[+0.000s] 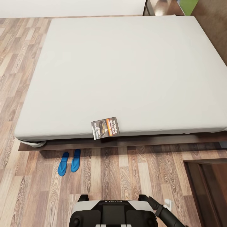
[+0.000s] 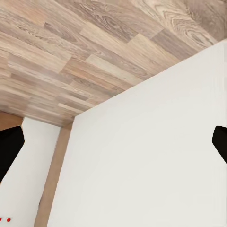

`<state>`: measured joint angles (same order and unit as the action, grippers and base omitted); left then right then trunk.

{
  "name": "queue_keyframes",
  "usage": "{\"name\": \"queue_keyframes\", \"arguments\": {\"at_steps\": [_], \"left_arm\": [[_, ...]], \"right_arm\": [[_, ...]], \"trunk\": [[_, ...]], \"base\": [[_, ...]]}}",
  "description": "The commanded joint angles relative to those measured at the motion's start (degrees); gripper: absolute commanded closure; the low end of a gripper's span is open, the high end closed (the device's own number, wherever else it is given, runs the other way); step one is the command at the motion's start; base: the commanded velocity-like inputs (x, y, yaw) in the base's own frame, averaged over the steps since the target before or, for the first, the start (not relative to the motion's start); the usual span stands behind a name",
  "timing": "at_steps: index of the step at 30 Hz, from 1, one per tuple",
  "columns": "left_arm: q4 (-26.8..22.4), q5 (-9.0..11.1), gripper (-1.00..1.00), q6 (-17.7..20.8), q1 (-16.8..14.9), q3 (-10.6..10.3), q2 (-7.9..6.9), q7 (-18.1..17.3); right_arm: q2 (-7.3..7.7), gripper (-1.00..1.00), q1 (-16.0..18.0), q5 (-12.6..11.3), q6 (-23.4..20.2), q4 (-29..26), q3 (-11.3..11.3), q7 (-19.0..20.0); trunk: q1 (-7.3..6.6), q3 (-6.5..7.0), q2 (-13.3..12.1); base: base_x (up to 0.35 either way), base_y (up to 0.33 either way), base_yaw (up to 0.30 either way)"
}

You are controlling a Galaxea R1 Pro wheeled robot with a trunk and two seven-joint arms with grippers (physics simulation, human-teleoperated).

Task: In the bedroom, move the book from the bed onto either nightstand, and place the two sandals side by side next to the bed.

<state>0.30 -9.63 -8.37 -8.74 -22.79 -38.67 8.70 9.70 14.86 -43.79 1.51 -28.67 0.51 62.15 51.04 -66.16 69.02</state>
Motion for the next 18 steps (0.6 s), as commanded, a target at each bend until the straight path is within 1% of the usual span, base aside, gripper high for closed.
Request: {"name": "queue_keyframes", "arguments": {"at_steps": [1, 2, 4, 6, 9, 11, 14, 16, 17, 18], "left_arm": [[0.06, -0.35, -1.0, -0.73, -0.03, 0.39, 0.0, -0.53], [0.08, 0.57, -1.0, -2.24, -0.02, 1.41, 0.02, -2.87], [0.1, 2.02, -1.0, -3.81, -0.02, 2.58, 0.04, -5.64], [0.12, 3.9, -1.0, -5.04, 0.0, 3.71, 0.08, -8.37], [0.09, 7.28, -1.0, -6.28, 0.04, 4.83, 0.19, -12.12], [0.11, 9.59, -1.0, -7.1, 0.07, 5.25, 0.55, -14.17], [0.13, 12.36, -1.0, -8.12, 0.1, 5.57, 2.06, -16.09], [0.13, 13.47, -1.0, -8.51, 0.11, 5.66, 3.11, -16.83], [0.14, 14.16, -1.0, -8.76, 0.12, 5.72, 3.84, -17.32], [0.14, 14.4, -1.0, -8.85, 0.12, 5.74, 4.11, -17.49]], "right_arm": [[0.01, -1.0, 0.08, -0.13, 0.12, -0.01, 0.39, 0.6], [-0.01, -1.0, 0.23, -0.11, 0.05, -0.11, 1.1, 1.18], [-0.06, -1.0, 0.35, -0.1, -0.02, -0.22, 1.88, 1.56], [-0.15, -1.0, 0.49, -0.1, -0.1, -0.33, 2.59, 1.78], [-0.31, -1.0, 0.77, -0.13, -0.21, -0.41, 3.3, 1.8], [-0.33, -1.0, 0.97, -0.12, -0.36, -0.45, 3.59, 1.81], [-0.33, -1.0, 1.13, -0.11, -0.66, -0.43, 4.52, 2.03], [-0.3, -1.0, 1.2, -0.14, -0.78, -0.36, 5.42, 2.45], [-0.29, -1.0, 1.24, -0.13, -0.87, -0.35, 6.22, 2.87], [-0.26, -1.0, 1.25, -0.12, -0.91, -0.35, 6.54, 3.08]], "trunk": [[0.0, -0.02, 0.02], [0.0, -0.02, 0.02], [0.0, -0.02, 0.02], [0.0, -0.02, 0.02], [0.0, -0.02, 0.02], [0.0, -0.02, 0.02], [0.0, -0.02, 0.02], [0.0, -0.02, 0.02], [0.0, -0.02, 0.02], [0.0, -0.02, 0.02]], "base": [[0.0, 0.0, 0.0], [0.0, 0.0, 0.0], [0.0, 0.0, 0.0], [0.0, 0.0, 0.0], [0.0, 0.0, 0.0], [0.0, 0.0, 0.0], [0.0, 0.0, 0.0], [0.0, 0.0, 0.0], [0.0, 0.0, 0.0], [0.0, 0.0, 0.0]]}}
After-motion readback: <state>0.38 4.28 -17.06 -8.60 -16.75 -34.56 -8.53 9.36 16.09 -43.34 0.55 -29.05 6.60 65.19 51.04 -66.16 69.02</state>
